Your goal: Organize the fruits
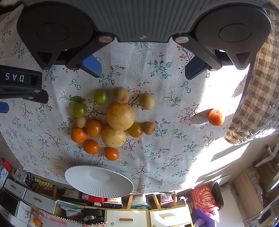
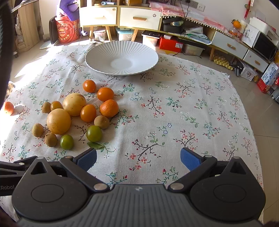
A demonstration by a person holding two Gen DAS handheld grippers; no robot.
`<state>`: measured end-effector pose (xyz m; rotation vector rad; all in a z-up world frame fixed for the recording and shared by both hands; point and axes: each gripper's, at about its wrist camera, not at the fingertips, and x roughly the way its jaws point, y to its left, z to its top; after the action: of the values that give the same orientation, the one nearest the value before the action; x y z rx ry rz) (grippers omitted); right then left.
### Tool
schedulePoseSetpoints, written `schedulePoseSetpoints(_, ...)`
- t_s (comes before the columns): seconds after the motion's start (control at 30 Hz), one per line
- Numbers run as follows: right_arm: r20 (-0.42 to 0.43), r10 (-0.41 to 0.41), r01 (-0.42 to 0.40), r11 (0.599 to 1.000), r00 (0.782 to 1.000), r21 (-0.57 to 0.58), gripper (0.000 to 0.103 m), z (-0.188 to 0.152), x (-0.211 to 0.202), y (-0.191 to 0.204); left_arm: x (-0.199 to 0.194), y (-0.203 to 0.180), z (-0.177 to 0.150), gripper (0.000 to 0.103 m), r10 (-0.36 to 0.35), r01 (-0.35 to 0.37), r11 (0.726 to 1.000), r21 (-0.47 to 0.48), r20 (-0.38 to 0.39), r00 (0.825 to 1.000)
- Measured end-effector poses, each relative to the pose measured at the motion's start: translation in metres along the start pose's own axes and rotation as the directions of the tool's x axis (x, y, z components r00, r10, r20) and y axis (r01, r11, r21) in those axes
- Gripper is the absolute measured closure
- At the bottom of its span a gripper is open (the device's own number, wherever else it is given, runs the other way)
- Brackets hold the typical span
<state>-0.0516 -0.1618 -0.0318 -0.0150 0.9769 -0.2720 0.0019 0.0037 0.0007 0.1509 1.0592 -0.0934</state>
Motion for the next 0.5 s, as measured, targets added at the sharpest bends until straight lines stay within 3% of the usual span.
schedulePoseSetpoints(0.5, 0.001, -0.002, 0.002, 1.000, 1.000, -0.001, 0.001, 0.0003, -0.0010, -0.0007, -0.0011, 0.0004, 0.0004, 0.008, 0.000, 0.000, 1.000, 0.000, 0.003, 1.000)
